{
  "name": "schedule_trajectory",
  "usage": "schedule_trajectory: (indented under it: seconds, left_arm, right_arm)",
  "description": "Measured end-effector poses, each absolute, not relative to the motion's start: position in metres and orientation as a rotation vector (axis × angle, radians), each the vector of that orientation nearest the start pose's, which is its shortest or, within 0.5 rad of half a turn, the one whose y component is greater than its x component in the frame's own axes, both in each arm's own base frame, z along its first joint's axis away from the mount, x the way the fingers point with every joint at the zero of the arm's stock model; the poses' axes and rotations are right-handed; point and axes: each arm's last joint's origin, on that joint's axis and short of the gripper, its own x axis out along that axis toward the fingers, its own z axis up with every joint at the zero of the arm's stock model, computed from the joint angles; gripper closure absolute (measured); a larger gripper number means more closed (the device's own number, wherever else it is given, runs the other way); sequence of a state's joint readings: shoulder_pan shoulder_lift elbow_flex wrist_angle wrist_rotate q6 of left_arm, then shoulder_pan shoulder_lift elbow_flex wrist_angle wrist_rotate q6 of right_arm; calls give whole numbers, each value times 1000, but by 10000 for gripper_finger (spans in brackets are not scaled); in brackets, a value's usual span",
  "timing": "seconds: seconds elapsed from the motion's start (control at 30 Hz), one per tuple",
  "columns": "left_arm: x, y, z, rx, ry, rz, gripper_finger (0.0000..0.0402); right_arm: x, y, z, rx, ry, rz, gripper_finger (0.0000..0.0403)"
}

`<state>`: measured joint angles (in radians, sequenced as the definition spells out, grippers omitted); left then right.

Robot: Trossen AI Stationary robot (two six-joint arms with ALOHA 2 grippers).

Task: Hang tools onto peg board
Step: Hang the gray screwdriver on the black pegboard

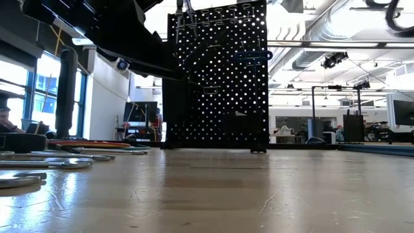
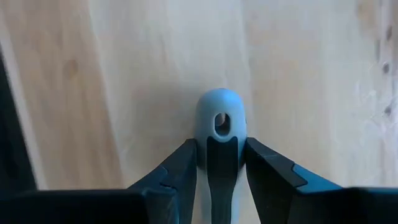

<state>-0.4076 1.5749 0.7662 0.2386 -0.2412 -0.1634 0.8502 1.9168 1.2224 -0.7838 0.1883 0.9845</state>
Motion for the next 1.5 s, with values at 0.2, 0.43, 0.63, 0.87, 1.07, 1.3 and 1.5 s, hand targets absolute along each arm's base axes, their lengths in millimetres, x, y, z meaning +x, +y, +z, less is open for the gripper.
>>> schedule_trajectory:
  seconds: [0.2, 0.43, 0.63, 0.87, 1.07, 1.3, 1.5]
  left_arm:
    - [292, -118, 180, 52, 545, -118, 261]
    - [292, -118, 180, 58, 543, -120, 261]
    - [292, -118, 180, 58, 542, -121, 261]
    - [292, -118, 180, 58, 542, -120, 261]
    - [292, -118, 180, 58, 542, -121, 261]
    - [292, -118, 180, 58, 542, -120, 261]
    - [292, -118, 180, 58, 543, -120, 261]
  right_arm:
    - [247, 240, 145, 37, 1299, -213, 287]
    - [264, 223, 145, 5, 1292, -204, 287]
    - [276, 216, 145, -13, 1289, -138, 288]
    - [285, 213, 145, -44, 1262, -62, 283]
    - [289, 206, 143, -63, 1271, -65, 251]
    - [296, 206, 126, -86, 1319, -27, 247]
    - [297, 202, 130, -87, 1293, -56, 279]
